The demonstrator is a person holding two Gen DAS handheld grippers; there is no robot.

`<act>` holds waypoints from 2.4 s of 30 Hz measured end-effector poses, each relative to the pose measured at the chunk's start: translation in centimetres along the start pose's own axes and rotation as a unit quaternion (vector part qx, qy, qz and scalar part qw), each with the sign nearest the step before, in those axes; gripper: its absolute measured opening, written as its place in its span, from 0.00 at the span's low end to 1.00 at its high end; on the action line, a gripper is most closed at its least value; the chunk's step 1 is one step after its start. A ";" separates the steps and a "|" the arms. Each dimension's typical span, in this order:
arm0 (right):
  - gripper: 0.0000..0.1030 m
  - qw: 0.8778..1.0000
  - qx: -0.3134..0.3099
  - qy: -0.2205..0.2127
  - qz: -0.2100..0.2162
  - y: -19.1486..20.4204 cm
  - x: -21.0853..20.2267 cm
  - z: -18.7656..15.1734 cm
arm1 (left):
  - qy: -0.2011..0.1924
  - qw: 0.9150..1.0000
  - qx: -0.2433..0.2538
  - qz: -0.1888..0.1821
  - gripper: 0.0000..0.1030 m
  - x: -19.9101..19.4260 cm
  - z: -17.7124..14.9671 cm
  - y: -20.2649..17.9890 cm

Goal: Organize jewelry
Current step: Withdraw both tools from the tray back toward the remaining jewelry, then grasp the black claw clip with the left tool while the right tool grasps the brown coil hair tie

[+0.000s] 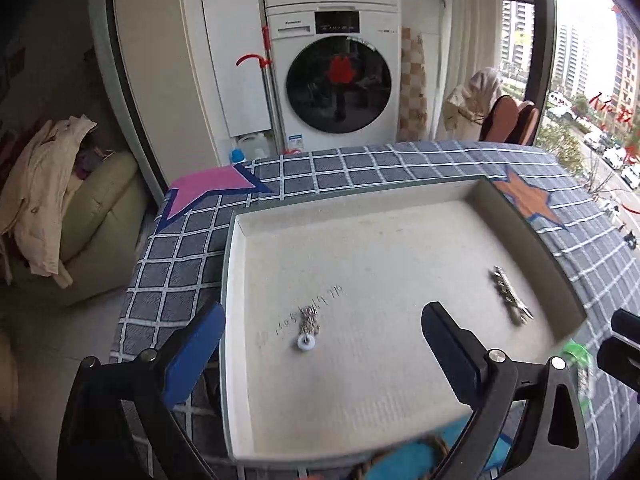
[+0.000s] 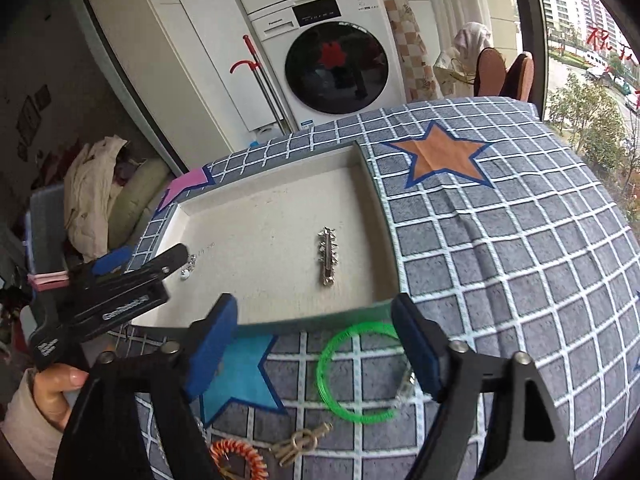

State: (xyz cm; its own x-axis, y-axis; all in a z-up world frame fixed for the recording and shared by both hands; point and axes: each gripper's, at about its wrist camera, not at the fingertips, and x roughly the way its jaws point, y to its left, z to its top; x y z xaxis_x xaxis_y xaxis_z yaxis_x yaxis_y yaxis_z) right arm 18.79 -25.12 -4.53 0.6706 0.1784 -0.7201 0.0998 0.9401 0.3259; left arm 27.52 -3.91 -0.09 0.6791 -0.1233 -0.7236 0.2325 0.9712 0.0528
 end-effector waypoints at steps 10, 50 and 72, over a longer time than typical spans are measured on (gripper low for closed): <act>0.80 0.999 0.004 0.032 -0.011 -0.9 -3.1 -6.5 | 0.024 0.999 -0.004 -0.030 1.00 -5.3 -7.8 1.2; 0.55 0.989 -0.117 0.075 -0.057 1.6 -5.9 -16.9 | 0.054 0.997 -0.005 -0.057 0.99 -10.9 -19.3 -4.1; 0.16 0.986 -0.138 0.072 -0.067 2.4 -6.0 -17.4 | 0.053 0.995 0.003 -0.085 0.36 -11.2 -19.3 -3.8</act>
State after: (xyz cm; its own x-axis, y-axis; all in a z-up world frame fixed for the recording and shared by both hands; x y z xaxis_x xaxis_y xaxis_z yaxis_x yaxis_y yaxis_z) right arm 2.22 -18.86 -10.04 0.5511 0.0686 -0.8316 -0.0373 0.9976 0.0575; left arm 5.62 -2.30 -5.49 0.5532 -0.2632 -0.7904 0.3416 0.9370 -0.0730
